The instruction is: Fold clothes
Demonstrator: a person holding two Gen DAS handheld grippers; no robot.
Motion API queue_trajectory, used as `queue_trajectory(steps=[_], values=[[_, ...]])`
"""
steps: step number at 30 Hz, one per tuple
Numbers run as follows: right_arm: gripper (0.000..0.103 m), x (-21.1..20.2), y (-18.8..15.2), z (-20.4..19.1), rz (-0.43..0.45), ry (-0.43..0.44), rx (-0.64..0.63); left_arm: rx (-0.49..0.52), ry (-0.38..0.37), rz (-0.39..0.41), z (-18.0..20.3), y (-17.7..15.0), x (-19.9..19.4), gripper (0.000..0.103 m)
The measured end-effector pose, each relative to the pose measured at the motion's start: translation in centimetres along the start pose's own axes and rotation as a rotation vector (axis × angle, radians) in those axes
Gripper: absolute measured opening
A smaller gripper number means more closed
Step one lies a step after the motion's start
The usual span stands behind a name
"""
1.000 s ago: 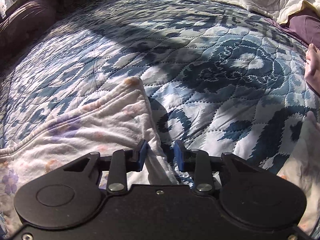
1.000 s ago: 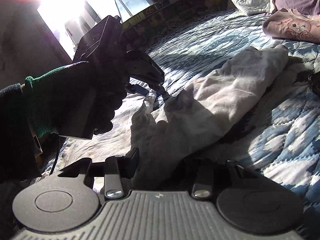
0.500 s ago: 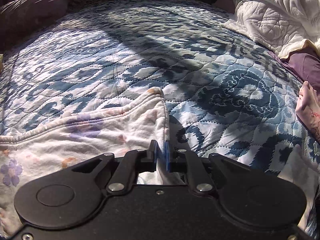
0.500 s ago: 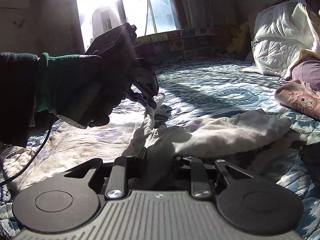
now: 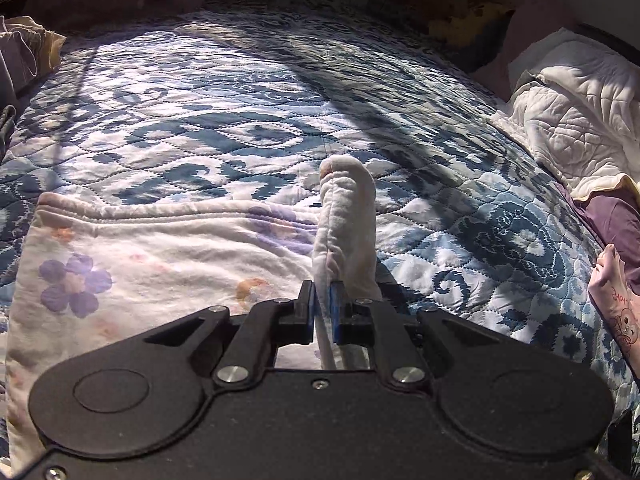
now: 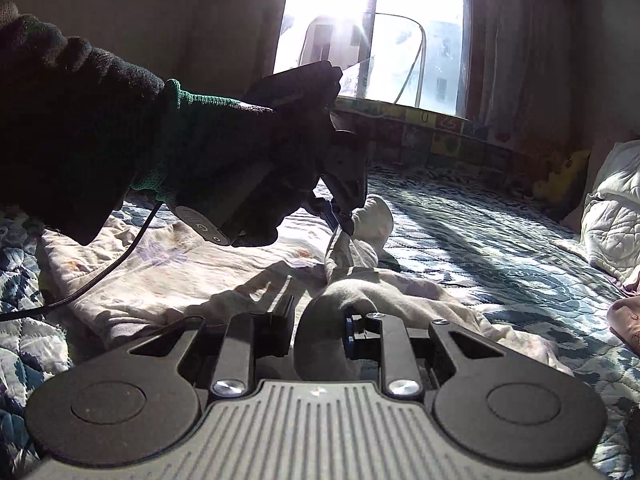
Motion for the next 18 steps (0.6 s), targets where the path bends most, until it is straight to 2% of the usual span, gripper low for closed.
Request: queue_trajectory(steps=[3,7,9,11,13,15,16,18], values=[[0.025,0.7,-0.2,-1.0,-0.030,0.046,-0.018,-0.074,-0.003,-0.007,-1.6,-0.8,0.4,0.006],[0.025,1.7,-1.1,-1.7,-0.094,0.073,-0.032,-0.122,0.021,-0.030,-2.5,-1.6,0.8,0.007],[0.025,1.7,-1.2,-1.8,-0.102,0.078,-0.027,-0.150,0.024,-0.039,-2.8,-1.6,0.8,0.011],[0.025,1.6,-1.3,-2.0,-0.103,0.080,-0.025,-0.121,0.048,-0.036,-2.5,-1.1,0.3,0.014],[0.025,1.3,-1.3,-2.2,-0.103,0.079,-0.028,-0.046,0.109,0.017,-2.0,0.0,-0.5,0.014],[0.026,1.3,-1.4,-2.4,-0.105,0.078,-0.029,0.043,0.126,0.073,-0.8,1.4,-1.2,0.014],[0.026,1.3,-1.4,-2.5,-0.106,0.078,-0.031,0.086,0.131,0.098,-0.1,2.1,-1.4,0.014],[0.026,1.3,-1.4,-2.7,-0.107,0.077,-0.036,0.128,0.079,0.109,1.2,3.3,-0.7,0.014]])
Point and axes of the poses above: each gripper's, at about its wrist camera, not at the fingertips, and x roughly the way its jaws point, z to its right, y to its top, the point moved 7 cm from there along x, roughly the way its jaws point, and after that the axes turned 2 degrees about x, right-handed, at the moved point
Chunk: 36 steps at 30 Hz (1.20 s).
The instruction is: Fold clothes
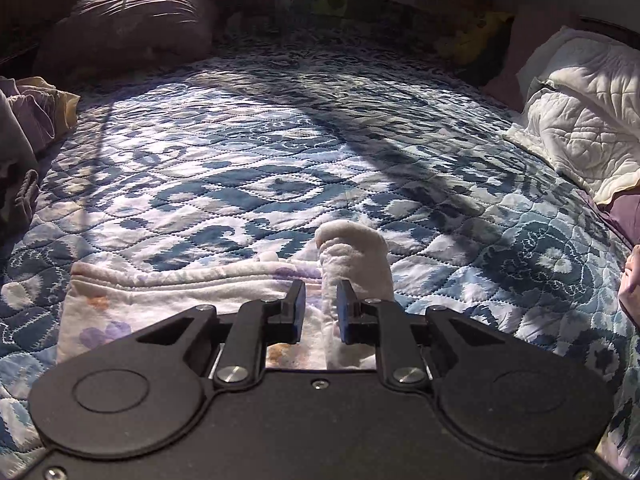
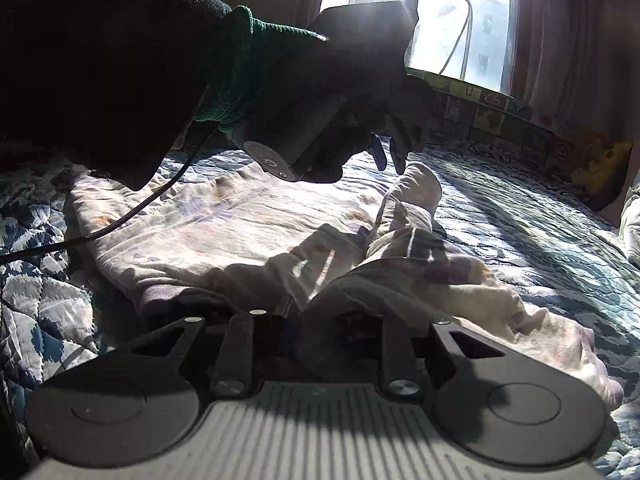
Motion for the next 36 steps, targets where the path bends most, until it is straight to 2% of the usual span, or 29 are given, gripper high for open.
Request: queue_trajectory(steps=[3,5,8,9,14,17,19,22,24,26,29,31,32,36], values=[[0.026,0.0,-0.1,-0.2,-0.001,0.001,-0.002,0.044,-0.067,0.011,1.3,1.1,1.7,0.014],[0.027,-0.2,-0.1,-0.2,-0.001,0.007,0.002,0.068,-0.041,-0.017,1.3,1.2,3.3,0.014],[0.028,-0.2,-0.3,-0.2,-0.002,0.017,0.007,0.040,0.082,-0.167,-1.2,-0.8,7.4,0.016],[0.028,-0.2,-0.3,-0.2,-0.003,0.019,0.007,0.040,0.081,-0.164,-1.5,-1.2,7.7,0.018],[0.029,0.3,-0.3,0.0,-0.010,0.025,-0.003,0.080,0.099,-0.153,-1.4,-1.5,7.8,0.021],[0.029,0.5,-0.3,-0.1,-0.014,0.020,-0.016,0.070,0.106,-0.187,-1.3,-0.7,7.2,0.022],[0.029,0.5,-0.3,0.0,-0.015,0.017,-0.020,0.137,0.134,-0.164,-0.4,-0.1,5.6,0.024],[0.030,0.4,-0.4,-0.2,-0.019,0.012,-0.032,0.266,0.115,-0.124,2.0,0.4,2.0,0.027],[0.031,0.4,-0.4,-0.2,-0.022,0.006,-0.037,0.316,0.032,-0.122,4.3,0.2,-0.2,0.033],[0.031,0.4,-0.3,-0.4,-0.025,-0.004,-0.049,0.370,-0.071,-0.128,6.8,-0.2,-2.1,0.047],[0.032,0.4,-0.3,-0.5,-0.028,-0.015,-0.062,0.450,-0.285,-0.177,11.6,-1.4,-4.5,0.051],[0.033,0.4,-0.3,-0.5,-0.030,-0.018,-0.066,0.530,-0.397,-0.224,15.0,-2.9,-5.6,0.054],[0.033,0.4,-0.3,-0.5,-0.029,-0.017,-0.066,0.574,-0.429,-0.237,16.4,-3.7,-5.9,0.055],[0.034,0.2,-0.4,-0.5,-0.026,-0.012,-0.065,0.713,-0.475,-0.333,20.0,-7.4,-5.0,0.055]])
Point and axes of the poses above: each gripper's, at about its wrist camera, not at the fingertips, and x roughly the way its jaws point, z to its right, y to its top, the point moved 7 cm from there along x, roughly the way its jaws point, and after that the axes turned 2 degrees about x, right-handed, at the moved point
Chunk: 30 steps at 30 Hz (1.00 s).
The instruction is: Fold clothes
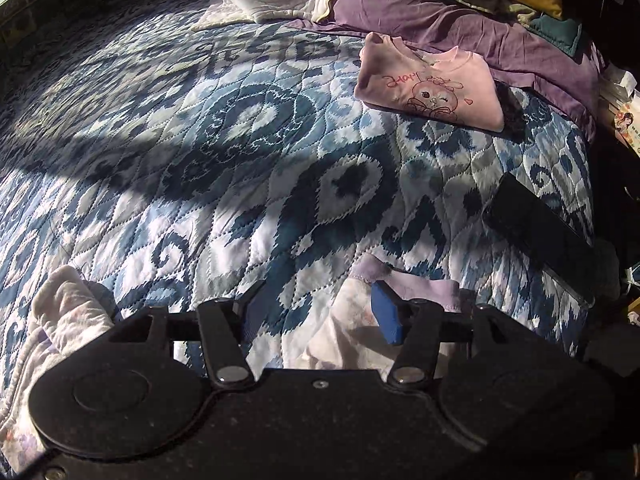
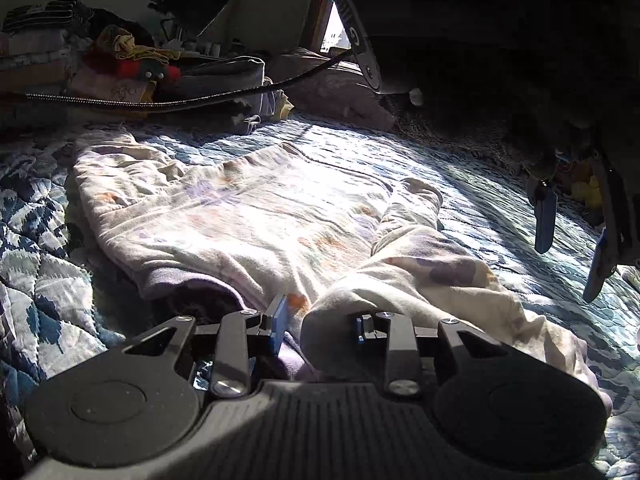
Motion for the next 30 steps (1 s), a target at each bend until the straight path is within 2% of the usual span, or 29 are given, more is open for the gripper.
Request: queue_trajectory(steps=[2,3,4,5,6,7,8,11,14,17,19,23,27,30], values=[[0.035,-0.1,0.0,0.1,0.003,0.010,0.002,0.017,-0.025,-0.051,0.7,-0.6,2.1,0.055],[0.036,-0.1,0.0,0.2,0.004,0.016,0.005,-0.005,-0.047,-0.082,0.8,-1.2,3.1,0.054],[0.036,-0.1,-0.1,0.2,0.005,0.020,0.010,-0.021,-0.072,-0.100,0.8,-1.6,3.7,0.048],[0.037,-0.1,-0.1,0.3,0.005,0.024,0.015,-0.039,-0.110,-0.108,0.9,-2.0,4.3,0.032],[0.037,-0.1,0.0,0.3,0.006,0.027,0.019,-0.056,-0.121,-0.095,0.8,-2.1,4.1,0.030],[0.037,-0.1,0.0,0.4,0.006,0.028,0.021,-0.077,-0.121,-0.071,0.5,-2.0,3.6,0.016],[0.038,-0.1,0.0,0.4,0.005,0.030,0.023,-0.102,-0.127,-0.038,0.1,-1.8,2.8,0.011],[0.038,-0.1,0.0,0.5,0.006,0.036,0.035,-0.216,-0.160,0.192,-2.0,-1.9,-2.5,0.010],[0.039,-0.3,0.1,0.7,0.013,0.038,0.050,-0.345,-0.182,0.395,-4.9,-3.8,-8.3,0.010],[0.047,-1.0,0.3,1.5,0.031,0.027,0.088,-0.459,-0.170,0.557,-7.8,-7.5,-13.4,0.010],[0.048,-1.7,0.6,2.2,0.053,0.025,0.110,-0.542,-0.168,0.641,-9.6,-10.5,-15.8,0.010],[0.055,-3.0,0.6,2.9,0.099,0.044,0.152,-0.688,-0.147,0.713,-12.0,-16.0,-17.4,0.010],[0.055,-1.5,-1.0,2.0,-0.012,0.069,0.092,-0.749,-0.131,0.725,-12.7,-19.2,-17.2,0.010],[0.052,-2.4,-0.3,1.5,0.061,0.030,0.066,-0.757,-0.128,0.738,-13.1,-20.3,-17.0,0.010]])
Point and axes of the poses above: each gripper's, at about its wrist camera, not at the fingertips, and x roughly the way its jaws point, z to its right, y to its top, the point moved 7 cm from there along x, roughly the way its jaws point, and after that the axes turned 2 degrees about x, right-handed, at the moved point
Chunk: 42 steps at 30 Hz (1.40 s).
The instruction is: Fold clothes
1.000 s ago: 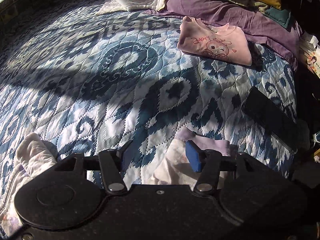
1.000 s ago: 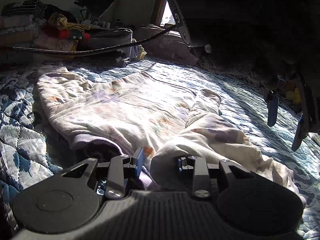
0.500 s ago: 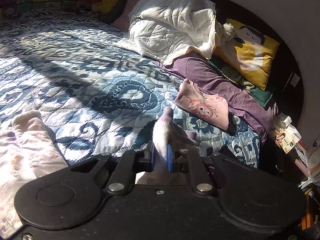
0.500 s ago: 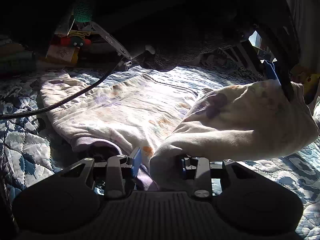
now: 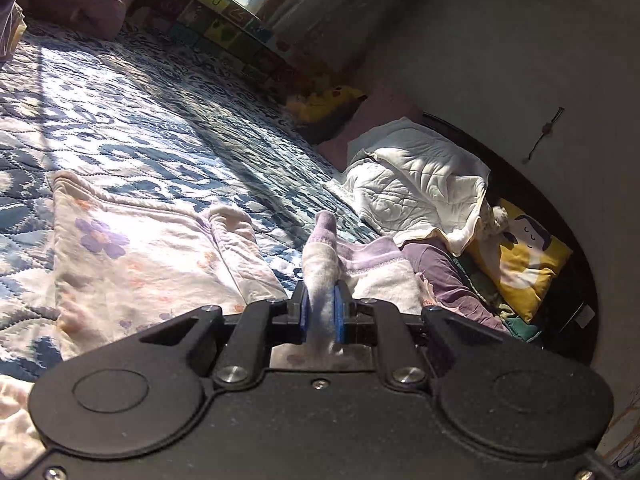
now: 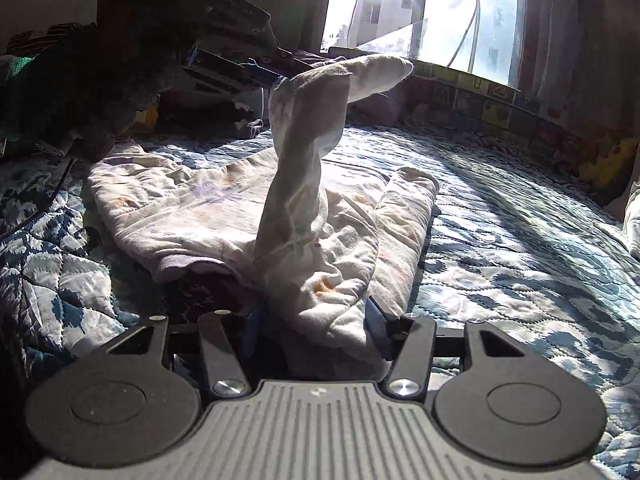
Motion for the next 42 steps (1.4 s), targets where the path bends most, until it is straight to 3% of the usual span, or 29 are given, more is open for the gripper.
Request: queue_trajectory(steps=[2,5,8,10,13,22,27,30,32,35,37,39,42], values=[[0.052,-0.4,0.4,0.5,0.028,0.020,0.047,-0.007,-0.028,0.025,0.0,0.3,0.2,0.010],[0.052,0.7,-0.5,1.0,-0.032,0.035,0.091,-0.031,-0.067,0.065,0.1,1.3,1.3,0.010],[0.050,0.8,-0.5,1.6,-0.038,0.065,0.158,-0.101,-0.088,0.110,-0.3,2.3,3.1,0.011],[0.039,1.0,-0.7,2.7,-0.042,0.081,0.234,-0.160,-0.063,0.136,-1.1,2.5,4.7,0.010],[0.034,1.0,-0.9,3.5,-0.043,0.093,0.297,-0.206,0.015,0.138,-2.6,2.1,7.1,0.011],[0.030,1.0,-1.2,4.8,-0.048,0.124,0.418,-0.227,0.229,0.100,-5.8,0.8,10.3,0.010],[0.030,0.9,-1.4,4.9,-0.054,0.129,0.437,-0.160,0.340,0.034,-7.0,0.0,11.9,0.010],[0.029,1.0,-1.5,5.3,-0.055,0.131,0.469,-0.020,0.451,-0.080,-7.1,-1.0,13.2,0.012],[0.029,0.9,-1.4,5.5,-0.052,0.121,0.491,0.007,0.449,-0.102,-6.6,-0.9,13.2,0.013],[0.030,-0.1,-1.1,6.0,-0.033,0.078,0.532,0.059,0.447,-0.042,-4.9,0.6,11.5,0.019],[0.031,-1.3,-0.1,5.8,0.035,0.017,0.469,0.129,0.454,-0.008,-3.3,1.4,10.4,0.020],[0.029,-2.2,0.8,5.1,0.102,-0.034,0.378,0.198,0.401,-0.019,-1.5,1.5,10.1,0.020],[0.024,-2.2,2.2,4.2,0.171,-0.048,0.306,0.344,0.355,-0.107,1.0,0.5,11.7,0.020]])
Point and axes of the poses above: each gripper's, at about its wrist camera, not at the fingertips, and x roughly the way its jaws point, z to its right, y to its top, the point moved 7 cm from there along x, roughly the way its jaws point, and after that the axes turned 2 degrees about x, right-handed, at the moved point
